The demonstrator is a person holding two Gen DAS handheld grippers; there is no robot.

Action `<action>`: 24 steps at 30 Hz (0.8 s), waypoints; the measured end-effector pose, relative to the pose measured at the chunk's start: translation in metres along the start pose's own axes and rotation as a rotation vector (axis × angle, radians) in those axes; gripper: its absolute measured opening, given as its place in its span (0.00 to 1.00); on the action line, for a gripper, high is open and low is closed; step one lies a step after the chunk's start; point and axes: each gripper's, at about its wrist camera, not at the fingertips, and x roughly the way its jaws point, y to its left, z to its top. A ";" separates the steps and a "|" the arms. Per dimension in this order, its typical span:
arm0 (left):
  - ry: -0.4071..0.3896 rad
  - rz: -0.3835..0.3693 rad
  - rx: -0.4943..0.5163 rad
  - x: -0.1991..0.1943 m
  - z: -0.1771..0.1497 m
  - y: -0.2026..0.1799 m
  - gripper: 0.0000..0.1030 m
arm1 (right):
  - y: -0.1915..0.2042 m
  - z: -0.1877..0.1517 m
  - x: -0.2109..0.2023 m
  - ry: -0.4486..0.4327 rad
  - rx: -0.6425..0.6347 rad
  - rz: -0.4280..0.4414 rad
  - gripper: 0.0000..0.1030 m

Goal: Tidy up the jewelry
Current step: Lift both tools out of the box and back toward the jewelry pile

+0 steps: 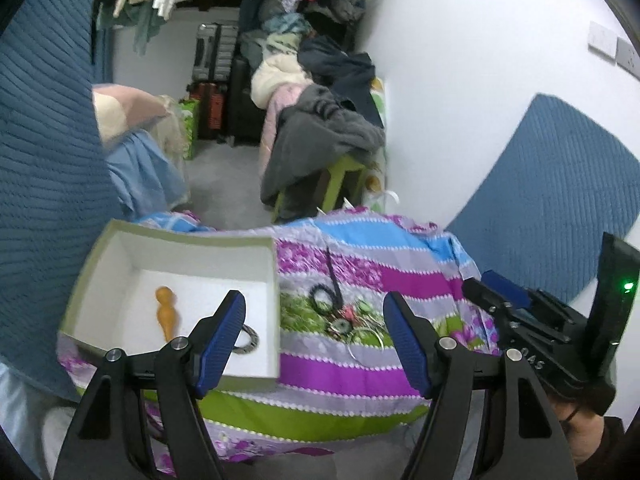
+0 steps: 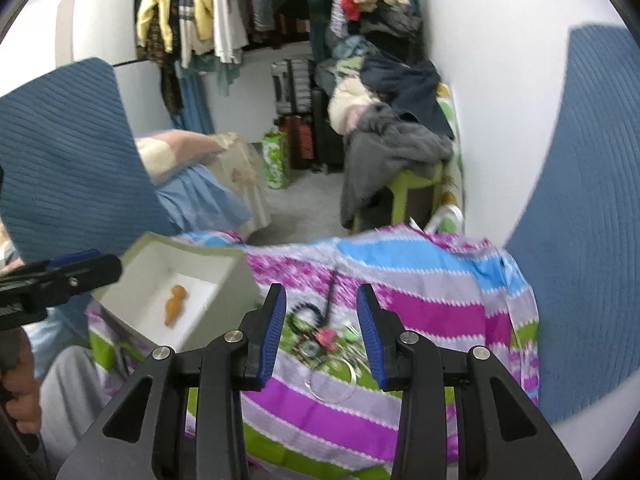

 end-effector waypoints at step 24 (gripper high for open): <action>0.316 -0.109 0.007 0.176 -0.076 -0.043 0.41 | -0.068 -0.068 0.091 0.206 0.105 0.164 0.23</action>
